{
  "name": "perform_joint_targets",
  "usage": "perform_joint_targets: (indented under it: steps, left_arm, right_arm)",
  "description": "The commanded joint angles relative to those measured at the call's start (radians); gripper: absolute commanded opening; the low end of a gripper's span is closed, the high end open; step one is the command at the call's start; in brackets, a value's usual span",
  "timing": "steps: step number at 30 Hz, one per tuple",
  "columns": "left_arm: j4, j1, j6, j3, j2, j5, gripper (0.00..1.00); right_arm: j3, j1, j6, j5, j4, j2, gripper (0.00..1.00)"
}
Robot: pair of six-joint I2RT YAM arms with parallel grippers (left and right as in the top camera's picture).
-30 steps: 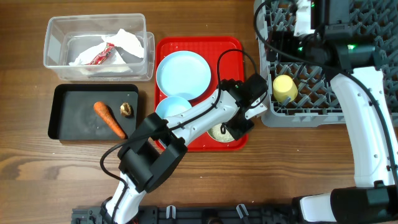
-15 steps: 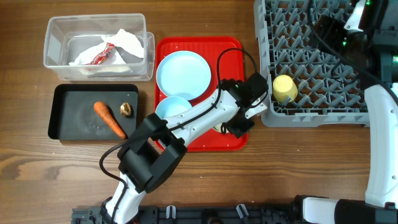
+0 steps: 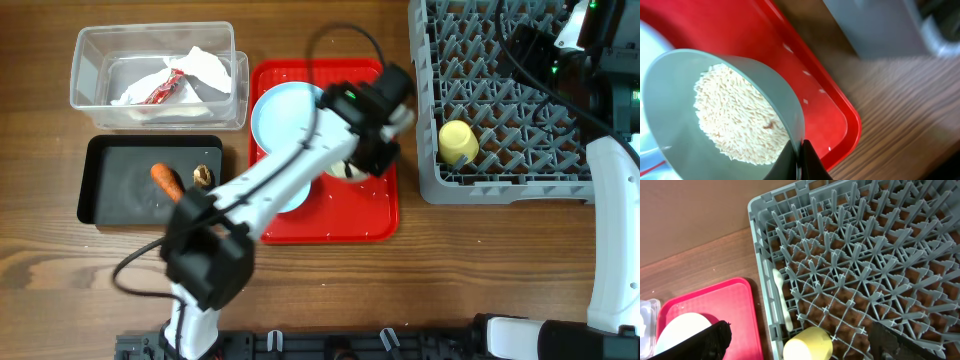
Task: Sort waste into correct bins and load items into the dishwasher rack
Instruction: 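Grasp the green bowl of rice with the left gripper, then carry the green bowl over the black tray with the left gripper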
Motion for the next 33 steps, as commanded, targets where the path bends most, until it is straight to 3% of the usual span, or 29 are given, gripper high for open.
perform_joint_targets:
  steps: [1,21,33]
  left_arm:
    - [-0.034,0.095,-0.121,0.031,-0.103,-0.006,0.04]
    - [-0.352,0.760,-0.146,0.025,-0.140,0.036,0.04]
    - [-0.424,0.935,0.091,-0.018,-0.140,0.311,0.04]
  right_arm:
    - [-0.004,-0.003,0.010,0.025,-0.001,-0.007,0.91]
    - [-0.007,-0.003,0.011,0.038,-0.005,-0.007,0.91]
    - [-0.008,-0.003,0.003,0.043,-0.029,0.005,0.91]
